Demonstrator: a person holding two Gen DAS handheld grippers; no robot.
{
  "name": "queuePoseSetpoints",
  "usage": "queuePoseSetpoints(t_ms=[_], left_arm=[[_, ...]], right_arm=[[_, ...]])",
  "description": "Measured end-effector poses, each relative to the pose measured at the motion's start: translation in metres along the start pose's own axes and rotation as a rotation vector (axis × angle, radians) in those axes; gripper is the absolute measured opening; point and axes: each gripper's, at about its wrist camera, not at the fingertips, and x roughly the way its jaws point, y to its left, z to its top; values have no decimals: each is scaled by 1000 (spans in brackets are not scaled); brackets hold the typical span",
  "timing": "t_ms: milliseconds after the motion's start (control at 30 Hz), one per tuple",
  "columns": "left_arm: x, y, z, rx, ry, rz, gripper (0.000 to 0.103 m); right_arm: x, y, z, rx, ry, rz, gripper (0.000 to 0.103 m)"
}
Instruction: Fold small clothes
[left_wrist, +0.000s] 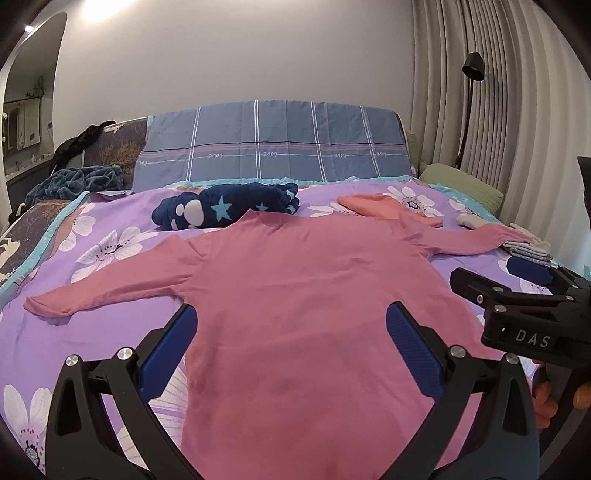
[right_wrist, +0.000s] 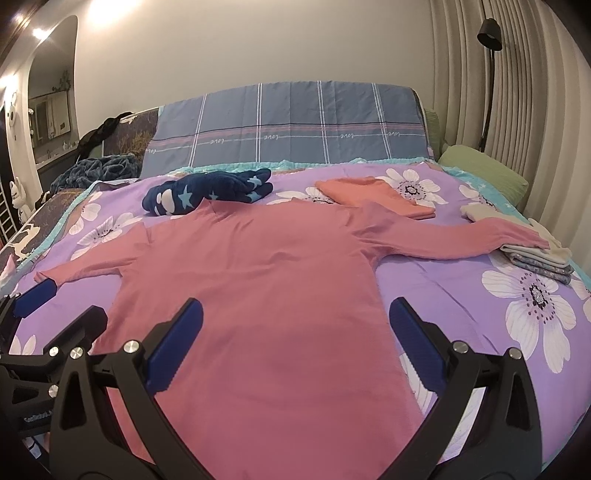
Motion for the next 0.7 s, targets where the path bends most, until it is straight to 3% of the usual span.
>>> queuePoseSetpoints(t_ms=[367,700], left_arm=[[20,30,-5,-71,43,-40,102],[33,86,-11,-195,83,-39,102]], right_arm=[[28,20,4,-34,44,-21,101],[53,43,11,-86,70,-23,101]])
